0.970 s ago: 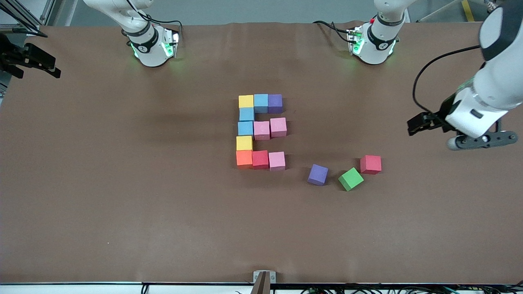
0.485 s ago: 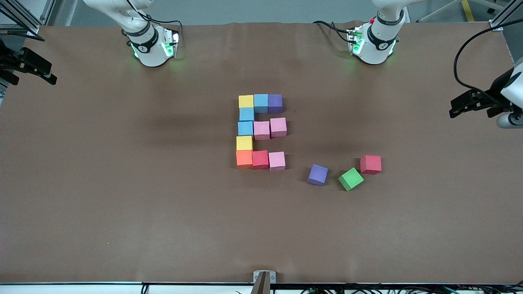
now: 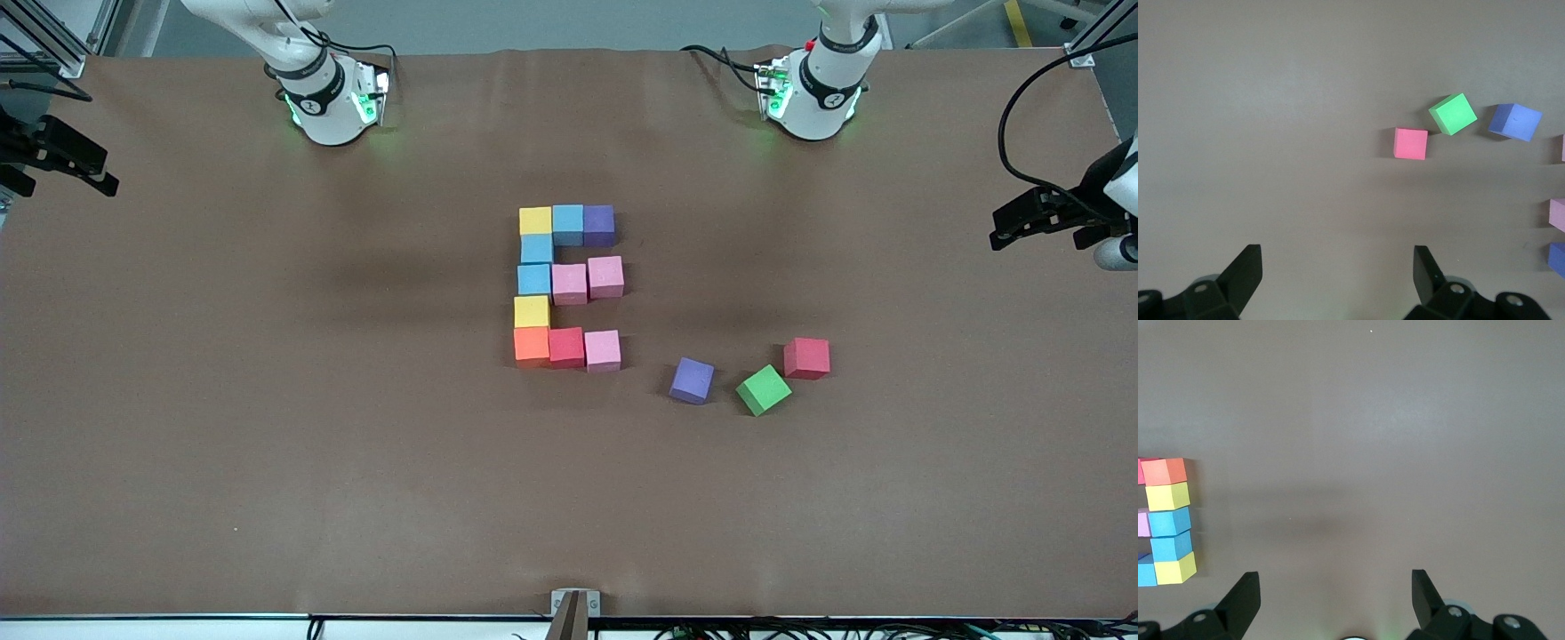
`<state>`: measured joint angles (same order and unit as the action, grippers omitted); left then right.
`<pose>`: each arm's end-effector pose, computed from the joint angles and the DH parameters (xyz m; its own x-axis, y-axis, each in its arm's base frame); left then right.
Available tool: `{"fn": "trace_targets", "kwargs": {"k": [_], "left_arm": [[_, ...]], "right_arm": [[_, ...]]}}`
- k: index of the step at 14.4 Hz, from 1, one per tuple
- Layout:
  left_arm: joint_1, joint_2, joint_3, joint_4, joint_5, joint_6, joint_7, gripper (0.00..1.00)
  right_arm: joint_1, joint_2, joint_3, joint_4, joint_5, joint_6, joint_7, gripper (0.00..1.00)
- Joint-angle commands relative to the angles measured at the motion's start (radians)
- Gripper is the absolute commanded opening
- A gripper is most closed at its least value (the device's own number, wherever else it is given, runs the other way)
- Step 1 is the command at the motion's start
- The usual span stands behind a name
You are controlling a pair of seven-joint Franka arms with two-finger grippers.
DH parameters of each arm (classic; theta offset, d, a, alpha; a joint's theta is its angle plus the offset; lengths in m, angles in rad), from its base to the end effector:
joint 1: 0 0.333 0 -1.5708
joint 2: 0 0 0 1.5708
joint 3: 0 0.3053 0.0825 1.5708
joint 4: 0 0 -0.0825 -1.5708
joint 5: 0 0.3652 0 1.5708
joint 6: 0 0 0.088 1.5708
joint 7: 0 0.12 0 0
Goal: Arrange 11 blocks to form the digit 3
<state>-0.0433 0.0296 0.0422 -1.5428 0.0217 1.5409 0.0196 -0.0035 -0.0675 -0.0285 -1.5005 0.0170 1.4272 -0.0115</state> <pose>0.5410 0.0017 0.5950 0.9993 -0.0200 -0.0319 -0.0207 -0.9995 -0.0223 0.4992 -0.0143 0.6546 0.9998 -0.0180 -0.0056 -0.0181 -0.9997 -0.0188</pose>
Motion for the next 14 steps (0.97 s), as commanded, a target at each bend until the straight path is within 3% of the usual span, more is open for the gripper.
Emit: {"fn": "trace_targets", "kwargs": {"k": [1,14], "left_arm": [[-0.007,-0.016,0.027,-0.010,-0.037,0.002,0.029,1.00],[-0.010,-0.057,0.010,0.015,-0.028,-0.016,0.026,1.00]], "right_arm": [[-0.018,0.021,0.007,0.033,0.014,-0.025,-0.013,1.00],[-0.044,-0.006,0.007,-0.056,0.038,-0.034,-0.024,1.00]]}}
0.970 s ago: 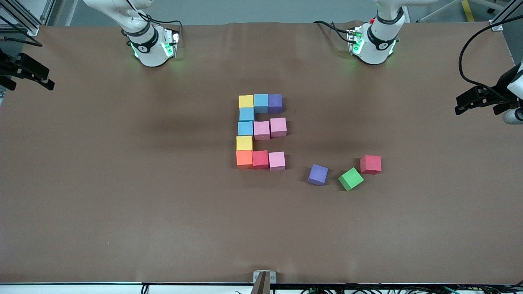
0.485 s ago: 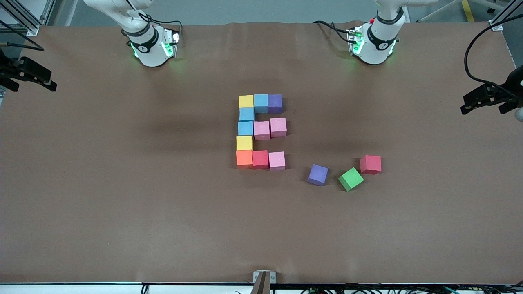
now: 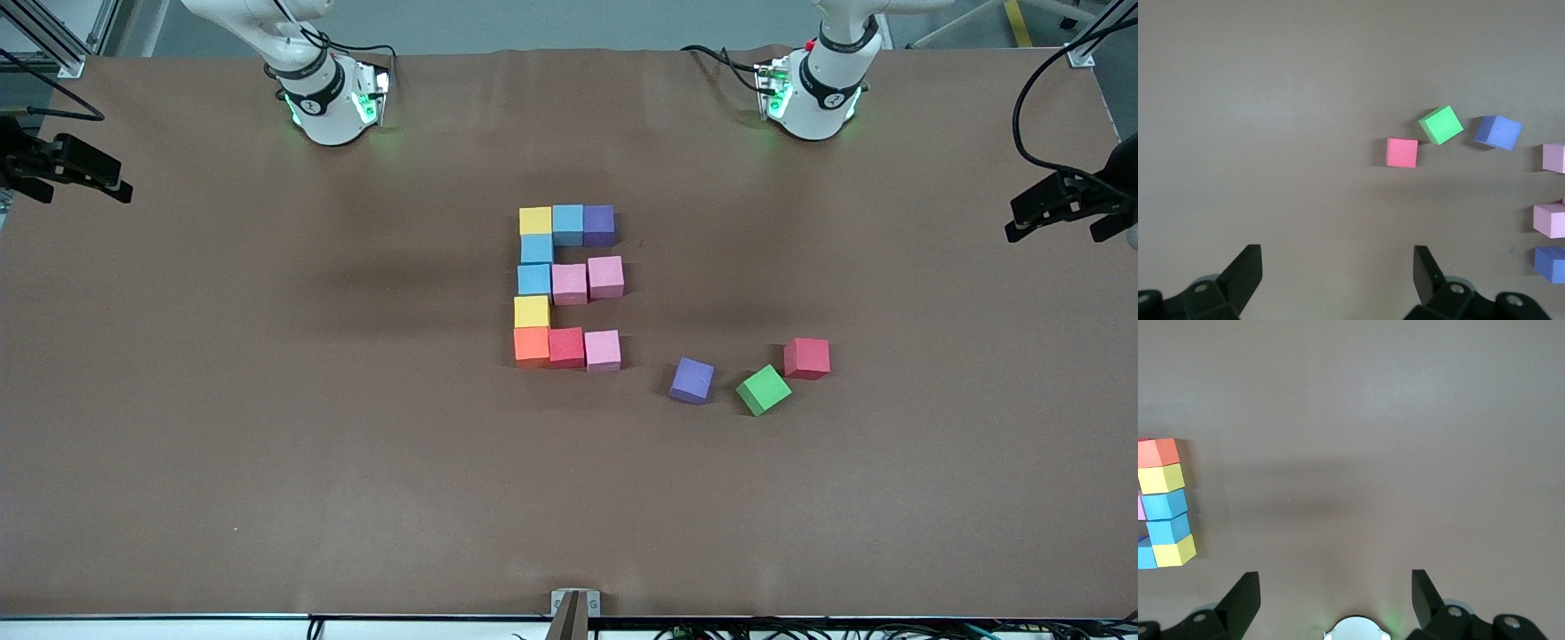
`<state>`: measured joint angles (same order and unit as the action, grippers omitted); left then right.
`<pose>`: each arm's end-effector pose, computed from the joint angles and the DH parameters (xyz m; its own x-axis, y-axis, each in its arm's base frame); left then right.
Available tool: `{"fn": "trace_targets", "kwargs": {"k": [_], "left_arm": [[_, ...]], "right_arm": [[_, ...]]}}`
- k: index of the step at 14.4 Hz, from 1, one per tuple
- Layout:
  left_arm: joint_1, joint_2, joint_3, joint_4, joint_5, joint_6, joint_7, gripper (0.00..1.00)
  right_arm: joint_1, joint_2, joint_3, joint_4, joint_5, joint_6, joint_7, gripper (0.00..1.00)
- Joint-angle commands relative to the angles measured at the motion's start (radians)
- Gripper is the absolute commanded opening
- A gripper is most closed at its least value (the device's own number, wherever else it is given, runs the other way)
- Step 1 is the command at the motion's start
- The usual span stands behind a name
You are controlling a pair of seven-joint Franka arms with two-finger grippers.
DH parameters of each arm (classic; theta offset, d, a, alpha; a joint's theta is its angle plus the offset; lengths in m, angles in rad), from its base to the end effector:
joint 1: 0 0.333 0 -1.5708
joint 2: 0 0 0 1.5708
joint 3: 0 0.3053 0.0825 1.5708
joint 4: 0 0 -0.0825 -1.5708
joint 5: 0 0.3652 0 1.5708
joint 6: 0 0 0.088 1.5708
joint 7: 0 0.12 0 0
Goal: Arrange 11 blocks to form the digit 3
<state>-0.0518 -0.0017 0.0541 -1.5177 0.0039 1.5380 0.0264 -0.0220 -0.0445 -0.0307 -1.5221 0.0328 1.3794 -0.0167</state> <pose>0.5327 0.0017 0.6228 0.9995 -0.0240 0.0219 -0.0239 -0.9997 -0.0044 0.5001 -0.0223 0.6298 0.9948 -0.0294 -0.0974 -0.0330 -0.9988 -0.0357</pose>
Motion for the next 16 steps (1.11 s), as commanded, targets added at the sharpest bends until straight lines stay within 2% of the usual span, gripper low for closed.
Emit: {"fn": "trace_targets", "kwargs": {"k": [1,8,16], "left_arm": [[0.001,-0.032,-0.002,-0.012,-0.010,-0.013,0.020,1.00],[0.001,-0.050,-0.002,-0.026,-0.007,-0.016,0.044,1.00],[0.001,-0.046,0.000,-0.024,-0.007,-0.015,0.029,1.00]], "right_arm": [[-0.026,-0.034,0.009,-0.041,0.022,0.016,-0.019,1.00],[-0.018,-0.072,0.015,-0.089,0.021,0.049,-0.019,1.00],[-0.016,-0.066,0.018,-0.092,0.022,0.078,-0.017,1.00]]}}
